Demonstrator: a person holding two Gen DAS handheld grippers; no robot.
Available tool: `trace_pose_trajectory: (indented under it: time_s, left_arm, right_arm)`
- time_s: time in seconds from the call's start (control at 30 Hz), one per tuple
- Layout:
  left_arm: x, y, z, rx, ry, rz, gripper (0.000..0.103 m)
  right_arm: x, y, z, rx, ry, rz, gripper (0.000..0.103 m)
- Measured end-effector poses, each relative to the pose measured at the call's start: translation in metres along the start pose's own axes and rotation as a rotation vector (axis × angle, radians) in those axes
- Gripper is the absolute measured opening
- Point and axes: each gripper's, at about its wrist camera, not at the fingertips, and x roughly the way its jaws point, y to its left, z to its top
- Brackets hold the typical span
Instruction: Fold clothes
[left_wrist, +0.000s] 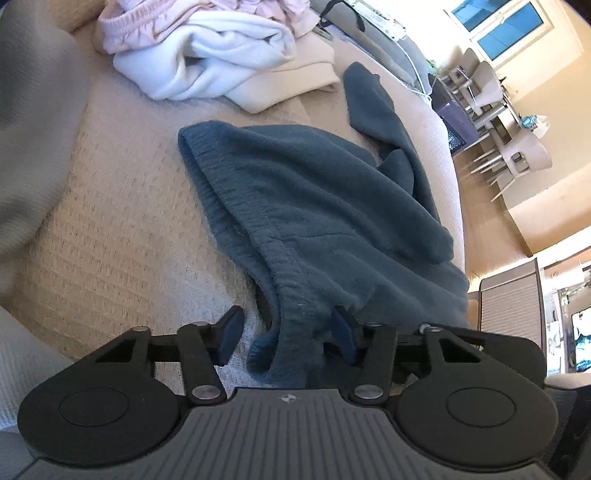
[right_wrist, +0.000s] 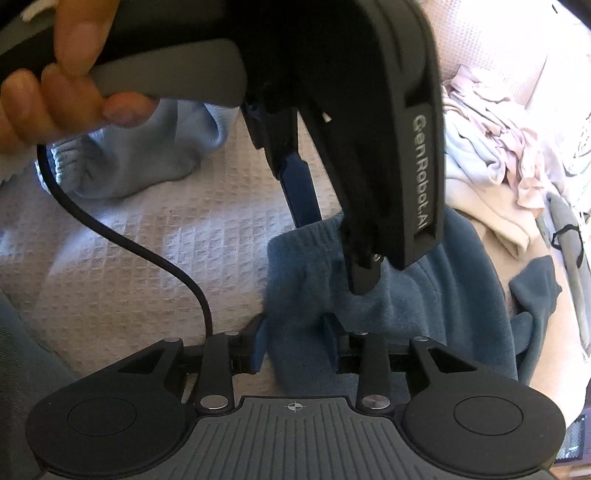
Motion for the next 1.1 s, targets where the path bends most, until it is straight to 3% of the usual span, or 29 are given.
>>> trace_pose_trajectory:
  time_s: [0.13, 0.2, 0.37, 0.5, 0.7, 0.77, 0.83, 0.9, 0.93, 1.0, 1.1]
  left_arm:
    - [0.0, 0.003, 0.002, -0.034, 0.016, -0.053, 0.032]
    - [-0.001, 0.004, 0.003, -0.052, 0.029, -0.1, 0.012]
    - [-0.012, 0.007, 0.006, -0.1, 0.028, -0.181, 0.012]
    - [-0.014, 0.012, 0.009, -0.146, 0.025, -0.219, 0.012]
    - [-0.011, 0.012, 0.011, -0.168, 0.039, -0.218, 0.012]
    - [-0.011, 0.015, 0.012, -0.182, 0.042, -0.212, 0.012]
    - [-0.011, 0.017, 0.012, -0.171, 0.041, -0.174, 0.012]
    - [-0.008, 0.02, 0.012, -0.17, 0.046, -0.155, 0.018]
    - [-0.007, 0.021, 0.013, -0.178, 0.047, -0.149, 0.022]
    - [-0.007, 0.024, 0.014, -0.174, 0.04, -0.106, 0.041]
    - [-0.006, 0.032, 0.022, -0.184, 0.016, -0.065, 0.054]
  right_arm:
    - [-0.008, -0.002, -0.002, 0.025, 0.001, 0.012, 0.033]
    - [-0.01, -0.002, -0.002, 0.022, -0.008, -0.016, 0.036]
    - [-0.016, -0.001, 0.0, 0.047, -0.047, -0.041, 0.041]
    - [-0.016, 0.001, 0.0, 0.046, -0.052, -0.046, 0.056]
    - [-0.013, 0.006, 0.005, 0.056, -0.084, -0.08, 0.056]
    - [-0.011, 0.007, 0.006, 0.063, -0.088, -0.078, 0.051]
    - [-0.011, 0.005, 0.006, 0.078, -0.086, -0.067, 0.023]
    - [-0.012, -0.001, 0.004, 0.115, -0.089, -0.044, 0.011]
    - [-0.013, -0.004, 0.003, 0.133, -0.09, -0.034, 0.008]
    - [-0.015, -0.01, 0.001, 0.166, -0.091, -0.012, 0.006]
    - [-0.015, -0.02, -0.002, 0.239, -0.088, 0.062, 0.006]
